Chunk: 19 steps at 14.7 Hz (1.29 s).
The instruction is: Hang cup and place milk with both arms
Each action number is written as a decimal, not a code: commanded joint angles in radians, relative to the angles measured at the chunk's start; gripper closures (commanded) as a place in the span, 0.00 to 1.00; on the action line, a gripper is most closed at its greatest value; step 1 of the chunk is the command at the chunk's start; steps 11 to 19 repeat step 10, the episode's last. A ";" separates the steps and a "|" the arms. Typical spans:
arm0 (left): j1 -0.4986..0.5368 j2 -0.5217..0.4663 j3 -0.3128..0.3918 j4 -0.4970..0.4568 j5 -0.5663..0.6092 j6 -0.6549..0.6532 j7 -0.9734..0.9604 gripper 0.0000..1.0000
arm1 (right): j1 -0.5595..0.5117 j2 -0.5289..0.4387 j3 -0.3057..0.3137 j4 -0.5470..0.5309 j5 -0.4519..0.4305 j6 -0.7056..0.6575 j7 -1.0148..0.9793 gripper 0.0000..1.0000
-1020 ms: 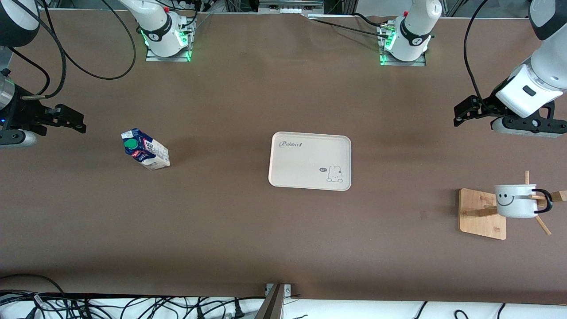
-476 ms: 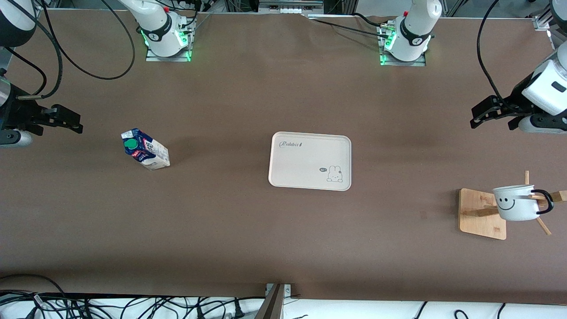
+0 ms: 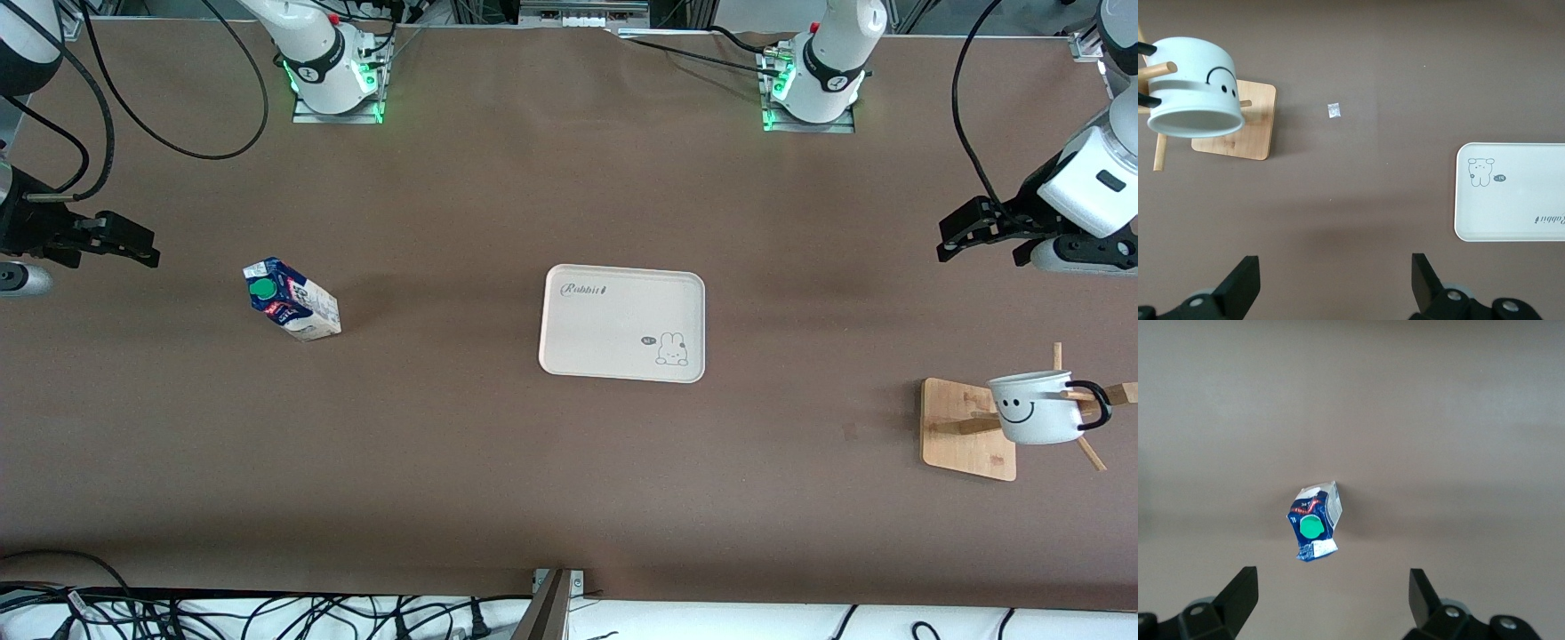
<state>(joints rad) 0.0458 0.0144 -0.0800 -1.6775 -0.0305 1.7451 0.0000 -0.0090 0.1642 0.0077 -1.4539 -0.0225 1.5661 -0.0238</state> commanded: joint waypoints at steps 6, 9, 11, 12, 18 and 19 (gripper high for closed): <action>0.006 0.026 0.006 0.032 0.026 -0.041 0.009 0.00 | -0.003 0.017 0.003 0.044 -0.005 -0.046 0.016 0.00; 0.008 0.027 0.003 0.032 0.026 -0.041 0.009 0.00 | -0.003 0.017 0.003 0.044 -0.005 -0.046 0.016 0.00; 0.008 0.027 0.005 0.032 0.026 -0.039 0.009 0.00 | -0.003 0.017 0.003 0.044 -0.005 -0.046 0.016 0.00; 0.008 0.027 0.005 0.032 0.026 -0.039 0.009 0.00 | -0.003 0.017 0.003 0.044 -0.005 -0.046 0.016 0.00; 0.008 0.027 0.005 0.032 0.026 -0.039 0.009 0.00 | -0.003 0.017 0.003 0.044 -0.005 -0.046 0.016 0.00; 0.008 0.027 0.005 0.032 0.026 -0.039 0.009 0.00 | -0.003 0.017 0.003 0.044 -0.005 -0.046 0.016 0.00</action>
